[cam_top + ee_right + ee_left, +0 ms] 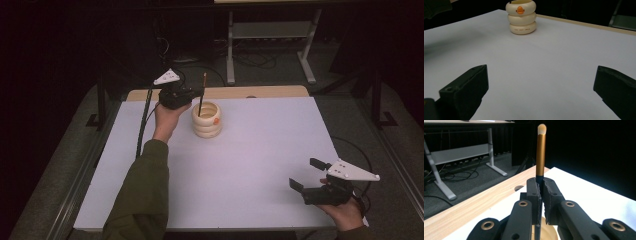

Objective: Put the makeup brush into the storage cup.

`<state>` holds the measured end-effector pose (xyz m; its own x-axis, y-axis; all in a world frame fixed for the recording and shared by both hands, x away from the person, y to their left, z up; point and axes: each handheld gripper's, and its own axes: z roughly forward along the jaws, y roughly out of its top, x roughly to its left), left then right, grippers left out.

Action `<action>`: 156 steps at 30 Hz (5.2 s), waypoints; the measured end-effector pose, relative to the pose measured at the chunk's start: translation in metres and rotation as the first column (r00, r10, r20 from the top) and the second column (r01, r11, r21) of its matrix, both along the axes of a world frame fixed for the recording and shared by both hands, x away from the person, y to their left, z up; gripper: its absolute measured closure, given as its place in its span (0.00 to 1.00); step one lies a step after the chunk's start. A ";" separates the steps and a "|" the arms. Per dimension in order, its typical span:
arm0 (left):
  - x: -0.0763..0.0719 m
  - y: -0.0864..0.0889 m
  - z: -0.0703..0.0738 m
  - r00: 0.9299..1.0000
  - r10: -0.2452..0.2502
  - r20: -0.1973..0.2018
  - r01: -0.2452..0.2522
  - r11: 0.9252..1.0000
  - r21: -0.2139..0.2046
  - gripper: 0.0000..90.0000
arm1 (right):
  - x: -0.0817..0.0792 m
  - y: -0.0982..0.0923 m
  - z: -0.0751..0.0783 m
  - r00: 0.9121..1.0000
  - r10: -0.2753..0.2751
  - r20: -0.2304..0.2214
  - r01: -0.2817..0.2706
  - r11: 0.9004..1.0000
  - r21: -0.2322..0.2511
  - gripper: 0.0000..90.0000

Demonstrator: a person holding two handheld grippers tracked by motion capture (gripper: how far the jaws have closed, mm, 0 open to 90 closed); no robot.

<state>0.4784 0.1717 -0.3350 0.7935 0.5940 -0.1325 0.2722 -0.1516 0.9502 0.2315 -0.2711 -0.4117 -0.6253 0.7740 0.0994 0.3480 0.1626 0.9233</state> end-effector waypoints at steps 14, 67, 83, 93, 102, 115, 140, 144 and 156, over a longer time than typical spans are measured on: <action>0.001 -0.007 -0.010 1.000 -0.009 -0.022 0.011 0.998 0.054 0.93 | 0.000 -0.001 0.000 1.000 -0.001 -0.002 0.001 1.000 0.001 0.00; 0.003 -0.001 -0.037 0.995 0.025 -0.096 -0.015 0.994 0.105 0.72 | 0.000 0.001 0.000 1.000 0.003 -0.002 -0.003 1.000 -0.003 0.00; -0.002 0.005 -0.028 0.995 0.047 -0.084 -0.036 0.991 0.131 0.19 | 0.000 0.002 0.000 1.000 0.001 -0.001 -0.001 1.000 -0.007 0.00; -0.012 0.011 -0.016 0.995 0.030 -0.096 -0.013 0.985 0.174 0.01 | 0.001 0.004 0.000 1.000 0.004 0.000 -0.004 1.000 -0.008 0.00; -0.023 0.017 -0.009 0.994 0.032 -0.108 -0.009 0.978 0.207 0.01 | 0.001 0.005 0.000 1.000 0.003 -0.002 -0.003 1.000 -0.010 0.00; -0.040 0.028 -0.009 0.990 0.040 -0.132 -0.010 0.975 0.221 0.01 | 0.001 0.005 0.000 1.000 0.001 -0.003 -0.001 1.000 -0.009 0.00; -0.081 0.044 -0.013 0.991 0.046 -0.122 -0.013 0.966 0.258 0.01 | 0.001 0.007 0.000 1.000 0.003 -0.003 -0.004 1.000 -0.012 0.00; -0.086 0.044 -0.013 0.993 0.041 -0.115 -0.010 0.966 0.260 0.01 | 0.001 0.007 0.000 1.000 0.003 -0.003 -0.003 1.000 -0.011 0.00; -0.103 0.044 -0.013 0.995 0.031 -0.096 -0.005 0.964 0.267 0.01 | 0.002 0.007 0.000 1.000 0.002 0.000 -0.002 1.000 -0.012 0.00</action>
<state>0.3754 0.2160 -0.3477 0.7733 0.6325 -0.0446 0.3676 -0.3899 0.8443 0.2330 -0.2640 -0.4118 -0.6271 0.7737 0.0907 0.3480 0.1741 0.9212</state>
